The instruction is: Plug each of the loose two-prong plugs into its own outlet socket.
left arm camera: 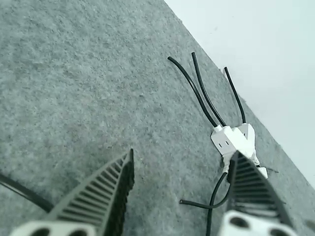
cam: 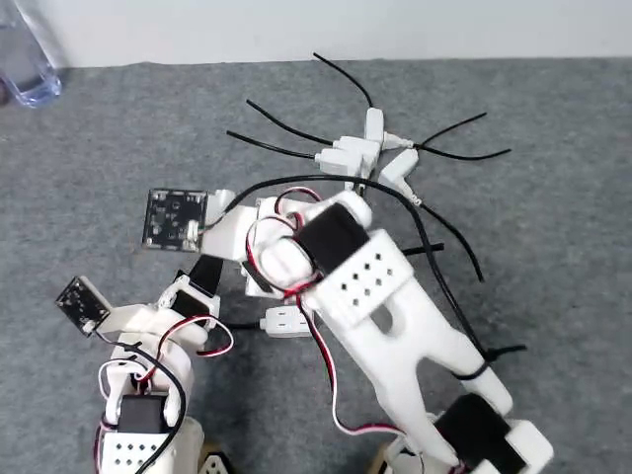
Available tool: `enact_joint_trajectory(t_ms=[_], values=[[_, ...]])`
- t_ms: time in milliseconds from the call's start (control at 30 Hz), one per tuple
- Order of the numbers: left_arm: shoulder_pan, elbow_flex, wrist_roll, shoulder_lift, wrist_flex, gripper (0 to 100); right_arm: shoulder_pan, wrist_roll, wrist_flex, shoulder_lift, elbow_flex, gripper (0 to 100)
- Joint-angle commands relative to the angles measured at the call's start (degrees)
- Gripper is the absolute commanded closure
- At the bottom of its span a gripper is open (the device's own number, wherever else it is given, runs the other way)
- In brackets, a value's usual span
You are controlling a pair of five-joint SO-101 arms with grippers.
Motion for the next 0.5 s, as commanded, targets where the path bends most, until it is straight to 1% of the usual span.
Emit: enact_joint_trajectory(t_ms=[0,67,200,367,433,467], values=[[-0.2,-0.5,0.1,-0.6,-0.5,71,1.4,2.5,3.2,-3.5,-1.0,99.1],[-1.5,-0.5,-0.1,-0.6,-0.5,71,3.2,3.6,5.5,-3.5,-1.0,99.1],[-7.5,-0.7,-0.2,-0.6,-1.5,71,8.0,6.2,9.0,-3.7,-1.1,99.1],[-7.6,-0.5,-0.2,-0.6,-2.5,71,11.1,6.3,9.9,-3.6,-0.6,99.1],[-7.6,-0.5,-0.2,-0.6,-2.5,71,15.3,7.5,9.1,-3.6,2.4,99.1],[-7.6,-0.5,-0.2,-0.6,-2.5,71,17.8,9.6,8.3,-3.6,5.2,99.1]])
